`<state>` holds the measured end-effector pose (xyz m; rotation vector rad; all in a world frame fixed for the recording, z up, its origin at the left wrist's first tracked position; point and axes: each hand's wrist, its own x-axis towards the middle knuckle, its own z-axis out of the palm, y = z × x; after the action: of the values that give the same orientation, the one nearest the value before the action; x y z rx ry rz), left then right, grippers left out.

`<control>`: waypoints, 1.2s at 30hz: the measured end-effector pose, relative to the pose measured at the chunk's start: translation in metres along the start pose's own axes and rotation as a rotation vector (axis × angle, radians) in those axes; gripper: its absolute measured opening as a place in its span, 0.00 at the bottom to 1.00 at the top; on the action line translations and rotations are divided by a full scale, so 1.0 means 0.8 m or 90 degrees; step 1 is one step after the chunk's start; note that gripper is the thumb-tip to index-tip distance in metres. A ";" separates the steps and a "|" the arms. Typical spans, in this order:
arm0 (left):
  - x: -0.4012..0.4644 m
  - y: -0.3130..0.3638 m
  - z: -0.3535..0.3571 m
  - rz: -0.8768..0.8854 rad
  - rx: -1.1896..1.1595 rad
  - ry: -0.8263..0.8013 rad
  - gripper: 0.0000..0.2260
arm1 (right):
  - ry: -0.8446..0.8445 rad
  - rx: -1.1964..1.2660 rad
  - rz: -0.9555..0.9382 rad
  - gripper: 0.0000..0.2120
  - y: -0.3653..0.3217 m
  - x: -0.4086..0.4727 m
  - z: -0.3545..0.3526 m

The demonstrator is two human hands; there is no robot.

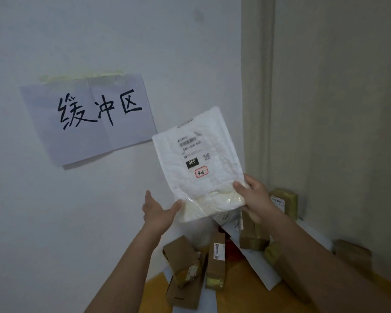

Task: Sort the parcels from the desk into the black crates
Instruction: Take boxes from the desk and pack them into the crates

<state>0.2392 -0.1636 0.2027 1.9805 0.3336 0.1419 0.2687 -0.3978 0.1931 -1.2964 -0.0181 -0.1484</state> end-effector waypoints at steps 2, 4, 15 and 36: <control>0.001 -0.005 -0.004 -0.094 -0.204 -0.151 0.46 | -0.032 0.087 0.043 0.08 0.000 -0.002 0.001; 0.003 -0.004 -0.008 -0.091 -0.308 -0.229 0.38 | -0.064 0.134 0.062 0.08 0.001 -0.003 0.002; -0.004 0.001 -0.023 0.072 -0.382 -0.127 0.14 | -0.110 0.151 0.038 0.31 0.004 -0.013 -0.008; -0.038 -0.069 -0.063 0.033 -0.370 -0.034 0.12 | -0.037 -0.010 0.062 0.22 0.042 -0.057 0.020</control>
<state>0.1885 -0.1071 0.1756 1.4153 0.1780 0.1936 0.2291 -0.3688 0.1610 -1.3142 -0.0038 -0.0280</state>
